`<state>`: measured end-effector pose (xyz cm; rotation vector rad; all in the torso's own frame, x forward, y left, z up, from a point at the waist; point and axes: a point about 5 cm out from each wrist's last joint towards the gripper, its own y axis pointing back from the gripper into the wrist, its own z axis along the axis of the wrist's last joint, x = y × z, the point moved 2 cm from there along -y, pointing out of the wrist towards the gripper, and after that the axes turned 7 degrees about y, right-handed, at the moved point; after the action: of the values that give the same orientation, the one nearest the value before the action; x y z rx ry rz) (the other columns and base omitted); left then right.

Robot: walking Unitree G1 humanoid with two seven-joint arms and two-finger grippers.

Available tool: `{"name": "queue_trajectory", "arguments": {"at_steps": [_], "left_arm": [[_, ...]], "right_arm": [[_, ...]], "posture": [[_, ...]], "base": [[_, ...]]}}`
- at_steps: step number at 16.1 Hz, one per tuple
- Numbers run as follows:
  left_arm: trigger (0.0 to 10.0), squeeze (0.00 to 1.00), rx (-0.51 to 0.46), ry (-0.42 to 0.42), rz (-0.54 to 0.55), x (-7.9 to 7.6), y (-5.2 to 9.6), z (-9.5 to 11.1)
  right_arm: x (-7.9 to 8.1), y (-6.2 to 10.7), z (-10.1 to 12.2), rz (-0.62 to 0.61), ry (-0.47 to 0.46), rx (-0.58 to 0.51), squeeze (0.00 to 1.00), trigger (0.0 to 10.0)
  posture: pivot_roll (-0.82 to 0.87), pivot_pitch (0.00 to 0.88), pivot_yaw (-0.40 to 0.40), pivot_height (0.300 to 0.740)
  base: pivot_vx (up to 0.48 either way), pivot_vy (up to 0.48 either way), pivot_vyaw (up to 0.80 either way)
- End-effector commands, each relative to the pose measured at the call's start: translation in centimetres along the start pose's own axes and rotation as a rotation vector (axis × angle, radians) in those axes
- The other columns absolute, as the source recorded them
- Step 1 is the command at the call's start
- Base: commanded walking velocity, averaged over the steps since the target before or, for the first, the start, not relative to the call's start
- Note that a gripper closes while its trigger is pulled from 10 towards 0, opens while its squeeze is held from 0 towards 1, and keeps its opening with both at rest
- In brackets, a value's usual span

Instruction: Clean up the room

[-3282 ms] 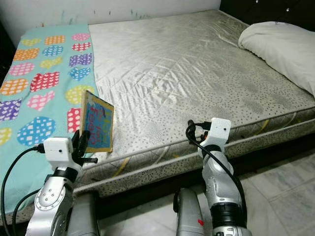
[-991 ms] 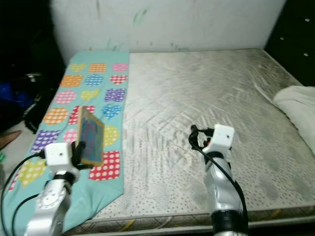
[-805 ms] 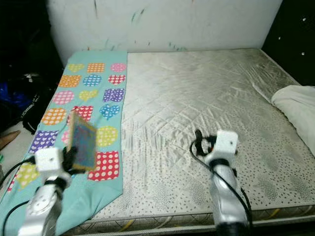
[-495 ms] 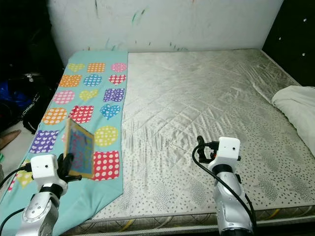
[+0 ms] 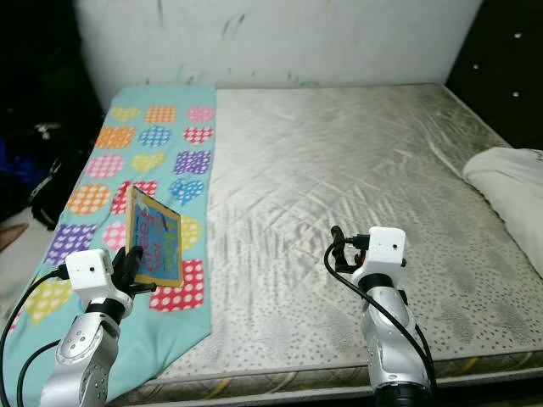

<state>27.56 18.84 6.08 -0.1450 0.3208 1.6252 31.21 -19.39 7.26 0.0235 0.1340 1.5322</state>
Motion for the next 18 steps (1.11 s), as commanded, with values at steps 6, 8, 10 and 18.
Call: {"name": "queue_trajectory", "arguments": {"at_steps": [6, 8, 10, 18], "left_arm": [[10.0, 0.00, -0.036, -0.019, -0.014, -0.2, -0.2, 1.1], [10.0, 0.00, -0.037, -0.031, -0.016, -0.2, -0.3, 1.2], [10.0, 0.00, -0.059, -0.024, -0.014, -0.4, -0.5, 1.7], [10.0, 0.00, -0.058, -0.022, -0.023, -0.8, -0.5, 1.6]], "right_arm": [[0.8, -0.3, 0.4, 0.025, -0.004, -0.007, 0.00, 10.0], [0.8, -0.5, 0.5, 0.029, 0.000, -0.009, 0.00, 10.0], [1.0, -0.7, 0.7, 0.041, 0.011, -0.013, 0.00, 10.0], [1.3, -0.8, 0.6, 0.058, 0.038, -0.015, 0.00, 10.0]], "posture": [[-0.09, 0.000, -0.008, 0.740], [-0.09, 0.000, -0.010, 0.740], [-0.09, 0.000, -0.011, 0.740], [-0.09, 0.000, -0.016, 0.740]], "base": [[0.000, 0.000, 0.00], [0.000, 0.000, 0.00], [0.000, -0.332, 0.00], [0.000, -0.328, 0.00]]}}
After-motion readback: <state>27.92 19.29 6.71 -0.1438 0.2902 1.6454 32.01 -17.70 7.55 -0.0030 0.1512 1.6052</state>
